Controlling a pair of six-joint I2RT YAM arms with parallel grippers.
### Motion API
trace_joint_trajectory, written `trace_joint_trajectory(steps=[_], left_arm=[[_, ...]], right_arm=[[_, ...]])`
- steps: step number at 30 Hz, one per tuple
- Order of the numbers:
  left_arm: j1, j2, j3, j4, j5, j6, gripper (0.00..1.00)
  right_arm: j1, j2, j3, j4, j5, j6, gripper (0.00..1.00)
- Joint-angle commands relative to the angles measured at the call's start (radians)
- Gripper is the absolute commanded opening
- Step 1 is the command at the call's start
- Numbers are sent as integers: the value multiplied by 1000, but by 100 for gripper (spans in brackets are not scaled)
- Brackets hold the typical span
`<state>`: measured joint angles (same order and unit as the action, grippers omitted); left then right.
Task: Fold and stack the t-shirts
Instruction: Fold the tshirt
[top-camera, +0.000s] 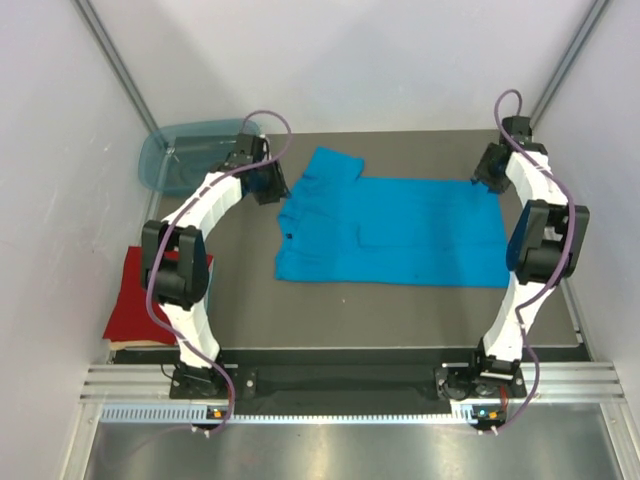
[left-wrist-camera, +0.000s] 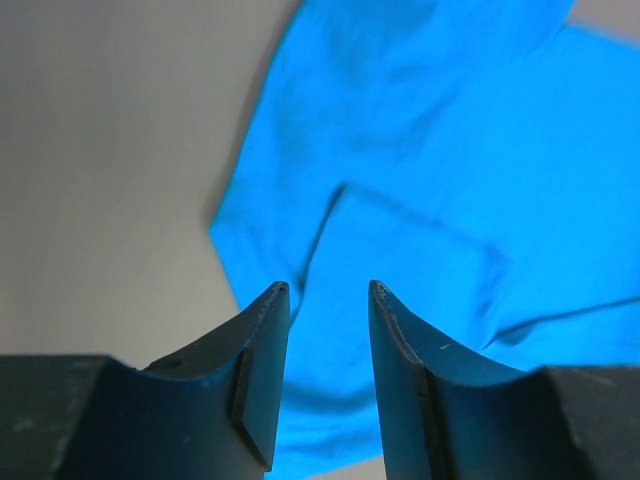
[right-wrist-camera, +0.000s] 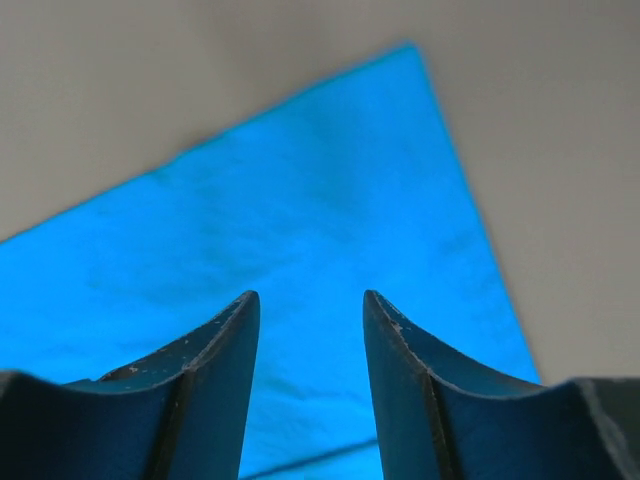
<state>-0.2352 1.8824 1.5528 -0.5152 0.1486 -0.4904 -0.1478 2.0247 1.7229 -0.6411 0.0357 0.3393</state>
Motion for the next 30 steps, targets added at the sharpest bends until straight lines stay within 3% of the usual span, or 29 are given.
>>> trace_joint_trajectory(steps=[1,5,11,16,30], left_arm=[[-7,-71,-107,-69,23,21,43],[-7,-224,-329,-53,35,10,50],[-7,-324,-535,10,196,-23,56],[-7,-313,-597,70,255,-69,56],[-7,-388,-660,55,151,-83,59]], right_arm=[[-42,-61,-33,-176,125,167,46],[-88,-255,-238,-192,216,334,47],[-170,-441,-523,-151,294,428,49],[-208,-471,-663,-86,244,423,48],[-226,-491,-799,-34,279,441,47]])
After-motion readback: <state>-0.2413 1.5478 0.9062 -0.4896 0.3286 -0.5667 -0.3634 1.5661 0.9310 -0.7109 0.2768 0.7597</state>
